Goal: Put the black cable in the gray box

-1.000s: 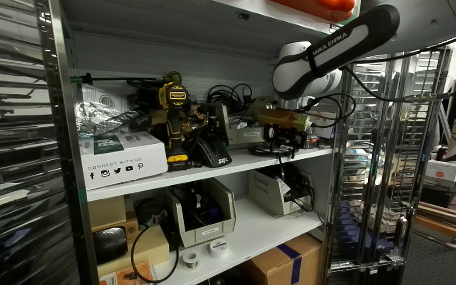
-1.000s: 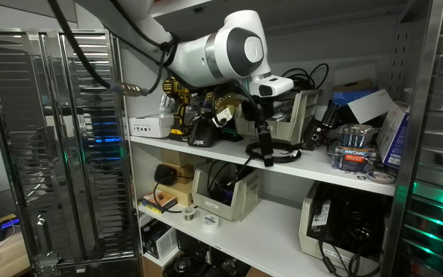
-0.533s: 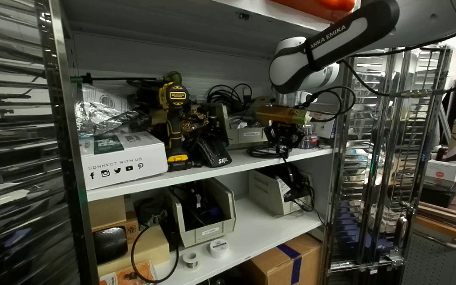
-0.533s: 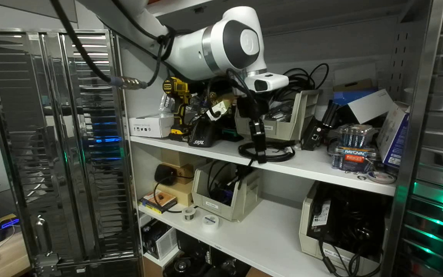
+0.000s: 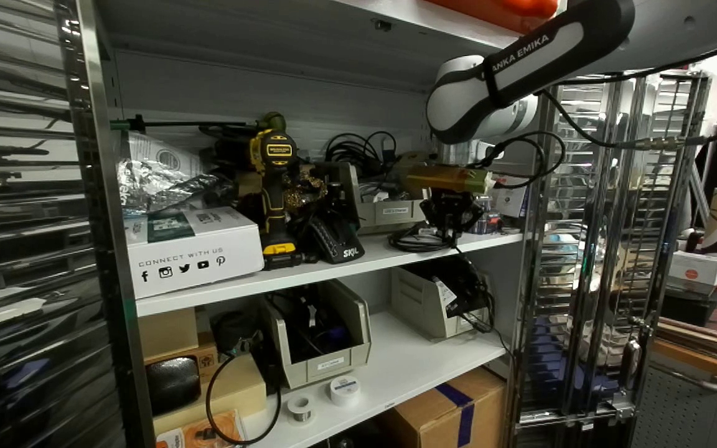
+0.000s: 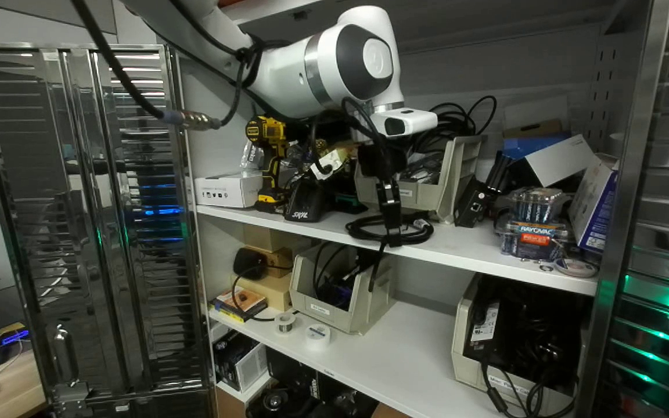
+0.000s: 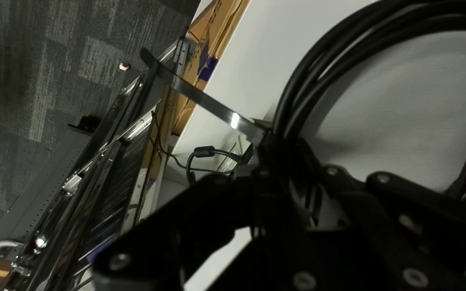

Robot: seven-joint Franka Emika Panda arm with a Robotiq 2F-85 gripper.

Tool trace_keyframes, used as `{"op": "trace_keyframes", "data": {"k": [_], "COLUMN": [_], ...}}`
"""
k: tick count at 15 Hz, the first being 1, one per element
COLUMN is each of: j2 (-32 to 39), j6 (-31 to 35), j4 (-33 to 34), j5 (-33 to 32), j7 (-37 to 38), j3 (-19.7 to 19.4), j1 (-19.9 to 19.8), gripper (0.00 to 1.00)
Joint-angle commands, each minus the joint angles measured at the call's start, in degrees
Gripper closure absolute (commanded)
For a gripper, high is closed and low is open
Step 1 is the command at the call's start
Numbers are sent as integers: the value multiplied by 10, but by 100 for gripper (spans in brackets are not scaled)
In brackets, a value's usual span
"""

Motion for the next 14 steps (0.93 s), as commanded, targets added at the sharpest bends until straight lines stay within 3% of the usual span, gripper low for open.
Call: {"op": "trace_keyframes", "data": {"k": [1, 10, 14], "j2": [-68, -214, -235], "j6": [25, 128, 179], "j4": [-67, -195, -204], "j5": [7, -35, -20], "j7": [-13, 12, 56], "j3": [-6, 10, 15], "j1": [6, -1, -13], "gripper": [92, 95, 96]}}
